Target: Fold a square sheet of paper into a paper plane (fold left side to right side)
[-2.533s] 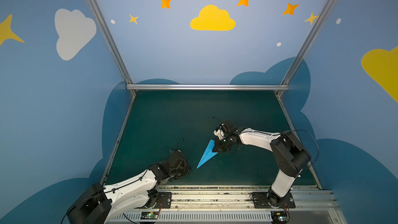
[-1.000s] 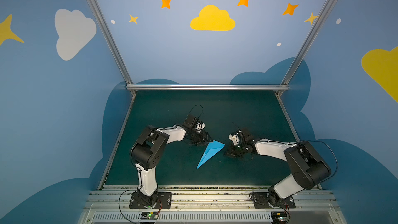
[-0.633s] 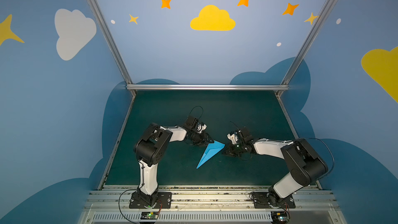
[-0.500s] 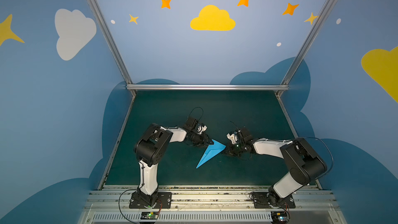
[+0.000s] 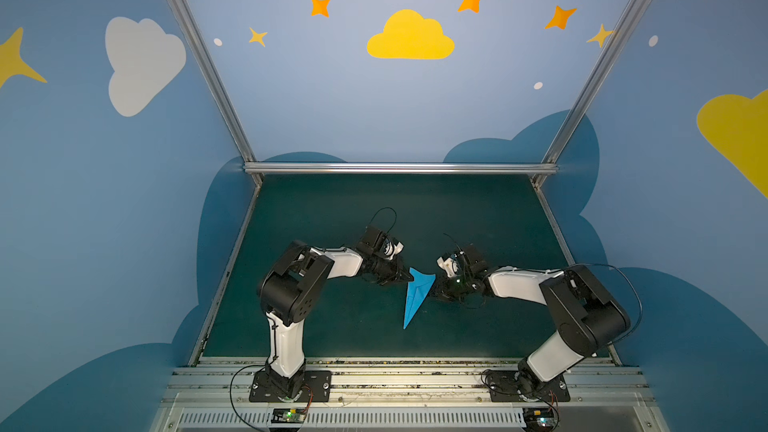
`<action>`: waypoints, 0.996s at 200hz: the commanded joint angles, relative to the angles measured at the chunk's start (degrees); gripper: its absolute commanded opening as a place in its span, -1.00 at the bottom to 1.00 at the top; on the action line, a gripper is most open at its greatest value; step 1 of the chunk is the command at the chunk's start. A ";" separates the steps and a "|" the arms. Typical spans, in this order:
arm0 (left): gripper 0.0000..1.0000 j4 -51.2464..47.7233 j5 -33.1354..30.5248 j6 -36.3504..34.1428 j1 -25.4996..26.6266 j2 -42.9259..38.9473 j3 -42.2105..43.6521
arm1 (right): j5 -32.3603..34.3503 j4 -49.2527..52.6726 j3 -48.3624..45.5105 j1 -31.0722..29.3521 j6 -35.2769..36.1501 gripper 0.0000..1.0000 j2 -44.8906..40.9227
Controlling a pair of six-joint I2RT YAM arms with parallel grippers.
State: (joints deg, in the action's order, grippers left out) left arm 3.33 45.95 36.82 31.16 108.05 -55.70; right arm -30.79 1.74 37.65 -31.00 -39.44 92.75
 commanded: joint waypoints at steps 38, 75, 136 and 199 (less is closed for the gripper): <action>-0.93 -24.29 -37.56 -7.63 1.28 -16.49 -4.63 | 3.80 10.09 -3.11 -0.12 1.44 -1.00 -14.39; -0.93 -32.40 -52.52 -11.58 2.23 -15.47 -8.49 | 4.16 10.81 -5.25 -0.29 0.45 -1.00 -18.96; -0.93 -33.34 -60.83 -13.68 4.99 -9.80 -10.69 | 4.38 9.18 -6.84 -1.09 -0.46 -1.00 -18.51; -0.50 -31.88 -61.28 -13.09 6.91 -7.35 -9.62 | 4.59 8.72 -7.16 -1.31 -0.64 -1.00 -18.23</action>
State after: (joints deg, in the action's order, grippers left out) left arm -27.94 -13.80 24.10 37.78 99.66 -65.36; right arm -26.94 10.63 31.16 -32.08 -40.07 74.13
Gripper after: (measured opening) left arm 0.193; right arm 0.047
